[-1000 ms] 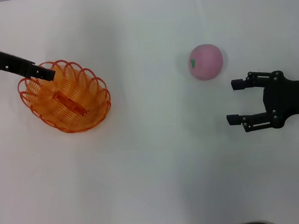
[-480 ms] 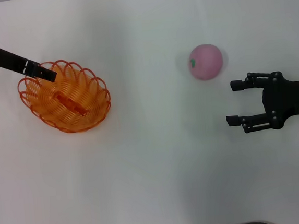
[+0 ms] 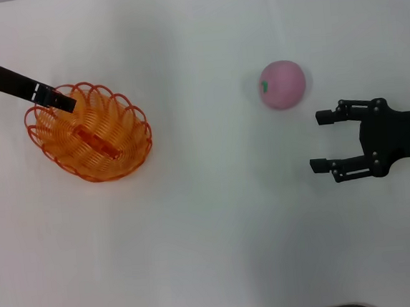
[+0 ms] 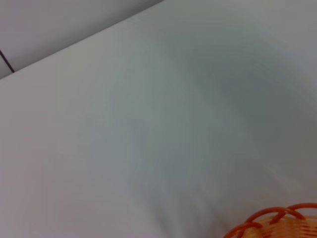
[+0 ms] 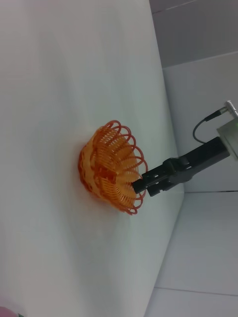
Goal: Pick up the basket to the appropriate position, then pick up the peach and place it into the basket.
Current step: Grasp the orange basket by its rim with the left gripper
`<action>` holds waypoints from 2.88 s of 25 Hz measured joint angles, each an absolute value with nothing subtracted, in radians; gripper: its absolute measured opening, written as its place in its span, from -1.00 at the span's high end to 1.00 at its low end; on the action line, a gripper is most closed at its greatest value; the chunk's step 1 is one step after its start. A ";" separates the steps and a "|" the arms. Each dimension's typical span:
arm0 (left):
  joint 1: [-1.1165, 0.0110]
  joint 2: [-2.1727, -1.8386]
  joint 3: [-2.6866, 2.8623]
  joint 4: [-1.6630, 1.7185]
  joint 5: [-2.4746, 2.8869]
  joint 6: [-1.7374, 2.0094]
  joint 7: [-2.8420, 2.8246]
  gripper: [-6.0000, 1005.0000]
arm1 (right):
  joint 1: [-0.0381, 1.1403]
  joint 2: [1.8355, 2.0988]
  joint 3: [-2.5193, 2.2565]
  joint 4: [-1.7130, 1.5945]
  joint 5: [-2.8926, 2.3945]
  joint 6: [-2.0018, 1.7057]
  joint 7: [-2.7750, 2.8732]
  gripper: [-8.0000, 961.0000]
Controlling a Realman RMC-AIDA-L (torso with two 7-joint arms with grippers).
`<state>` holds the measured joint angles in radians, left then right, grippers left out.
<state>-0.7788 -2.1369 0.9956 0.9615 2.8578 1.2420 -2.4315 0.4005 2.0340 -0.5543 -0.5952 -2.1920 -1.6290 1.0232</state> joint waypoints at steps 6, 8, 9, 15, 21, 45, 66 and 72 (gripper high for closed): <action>-0.779 -2.127 1.015 0.935 2.858 1.225 -2.428 -0.70 | 0.403 2.034 -0.554 -0.595 -2.192 -1.629 1.023 -0.87; -0.779 -2.126 1.019 0.929 2.858 1.225 -2.427 -0.69 | 0.403 2.034 -0.554 -0.595 -2.192 -1.629 1.023 -0.87; -0.780 -2.125 1.033 0.919 2.858 1.225 -2.427 -0.66 | 0.403 2.034 -0.554 -0.595 -2.192 -1.629 1.023 -0.87; -0.781 -2.126 1.049 0.919 2.858 1.220 -2.425 -0.55 | 0.403 2.034 -0.554 -0.595 -2.192 -1.627 1.023 -0.87; -0.769 -2.130 1.097 0.952 2.858 1.228 -2.422 -0.53 | 0.400 2.035 -0.551 -0.595 -2.192 -1.622 1.023 -0.87; -0.775 -2.111 1.107 0.965 2.858 1.297 -2.463 0.78 | 0.405 2.039 -0.546 -0.595 -2.192 -1.620 1.023 -0.88; -0.846 -2.082 0.850 1.049 2.843 1.629 -2.495 0.90 | 0.408 2.040 -0.546 -0.595 -2.192 -1.623 1.023 -0.88; -0.858 -2.076 0.733 1.012 2.797 1.689 -2.504 0.91 | 0.408 2.040 -0.546 -0.595 -2.192 -1.625 1.023 -0.88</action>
<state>-0.8584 -2.0758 0.7333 1.0115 2.7969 1.6888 -2.5040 0.4080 2.0402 -0.5460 -0.5952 -2.1920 -1.6246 1.0231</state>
